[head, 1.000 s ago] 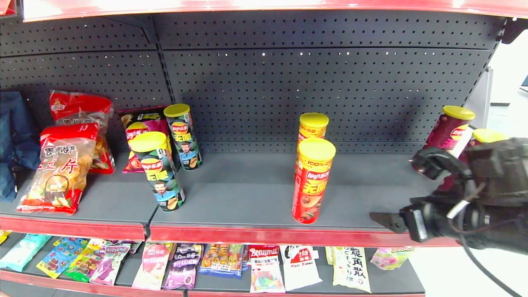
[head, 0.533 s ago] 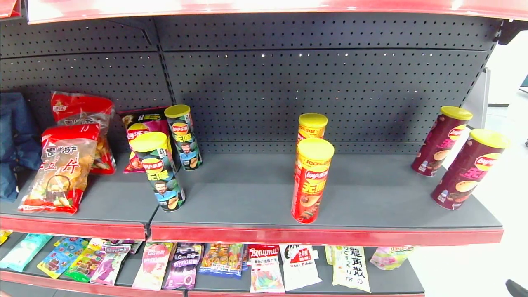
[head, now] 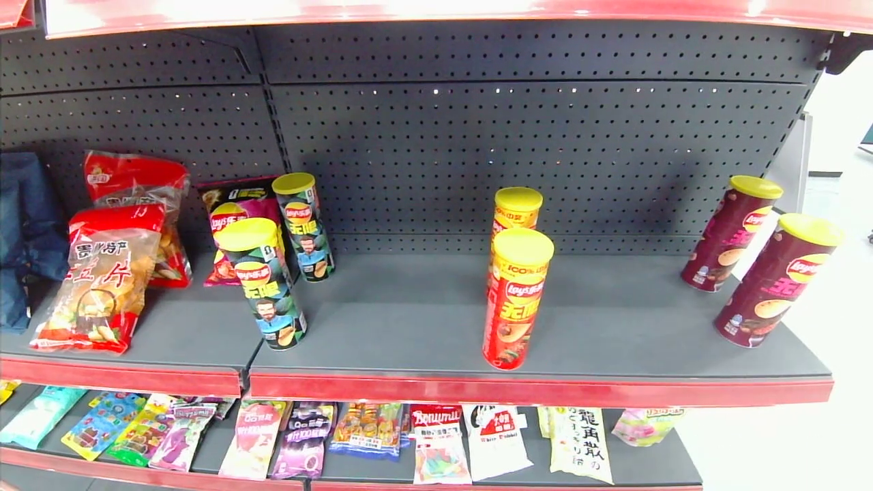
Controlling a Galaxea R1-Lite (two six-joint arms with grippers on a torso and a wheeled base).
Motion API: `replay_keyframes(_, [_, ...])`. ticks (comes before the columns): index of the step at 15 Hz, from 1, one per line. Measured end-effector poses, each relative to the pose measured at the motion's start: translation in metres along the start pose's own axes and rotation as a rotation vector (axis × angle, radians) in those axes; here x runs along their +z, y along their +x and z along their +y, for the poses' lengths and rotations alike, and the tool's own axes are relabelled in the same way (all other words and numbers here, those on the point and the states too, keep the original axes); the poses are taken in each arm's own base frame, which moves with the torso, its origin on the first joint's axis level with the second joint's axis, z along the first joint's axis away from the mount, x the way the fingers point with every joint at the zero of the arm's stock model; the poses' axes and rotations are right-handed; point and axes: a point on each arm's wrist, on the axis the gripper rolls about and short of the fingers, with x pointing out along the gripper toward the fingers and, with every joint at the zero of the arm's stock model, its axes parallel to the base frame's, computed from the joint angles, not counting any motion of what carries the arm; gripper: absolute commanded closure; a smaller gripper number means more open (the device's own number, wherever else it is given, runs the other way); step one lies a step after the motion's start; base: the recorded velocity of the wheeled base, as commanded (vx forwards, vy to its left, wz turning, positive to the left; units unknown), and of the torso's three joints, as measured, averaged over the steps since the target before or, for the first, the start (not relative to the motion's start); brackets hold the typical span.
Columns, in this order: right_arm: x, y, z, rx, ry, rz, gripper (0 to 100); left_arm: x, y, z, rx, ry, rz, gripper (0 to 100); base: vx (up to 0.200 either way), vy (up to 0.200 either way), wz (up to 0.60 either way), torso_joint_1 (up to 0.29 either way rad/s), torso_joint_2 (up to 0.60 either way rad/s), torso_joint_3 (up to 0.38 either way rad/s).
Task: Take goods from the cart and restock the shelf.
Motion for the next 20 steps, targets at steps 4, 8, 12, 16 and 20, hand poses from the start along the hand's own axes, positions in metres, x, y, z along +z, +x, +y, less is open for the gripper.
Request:
replay_keyframes(4, [-0.0016, -0.0039, 0.0019, -0.023, -0.009, -0.053, 0, 0.0, 0.0, 0.0, -0.001, 0.0, 0.0, 0, 0.0, 0.0, 0.0, 0.0, 0.0, 0.0])
replay_keyframes(8, [-0.0027, -0.0067, 0.0021, -0.053, -0.001, -0.092, 0, 0.0, 0.0, 0.0, 0.0, 0.0, 0.0, 0, 0.0, 0.0, 0.0, 0.0, 0.0, 0.0])
replay_keyframes(12, [-0.003, -0.0073, 0.0018, -0.073, 0.011, -0.1, 0, 0.0, 0.0, 0.0, 0.0, 0.0, 0.0, 0, 0.0, 0.0, 0.0, 0.0, 0.0, 0.0])
replay_keyframes(16, [-0.0031, -0.0074, 0.0018, -0.073, 0.011, -0.1, 0, 0.0, 0.0, 0.0, 0.0, 0.0, 0.0, 0, 0.0, 0.0, 0.0, 0.0, 0.0, 0.0])
replay_keyframes(20, [-0.0031, -0.0074, 0.0016, -0.079, 0.012, -0.1, 0, 0.0, 0.0, 0.0, -0.001, 0.0, 0.0, 0, 0.0, 0.0, 0.0, 0.0, 0.0, 0.0])
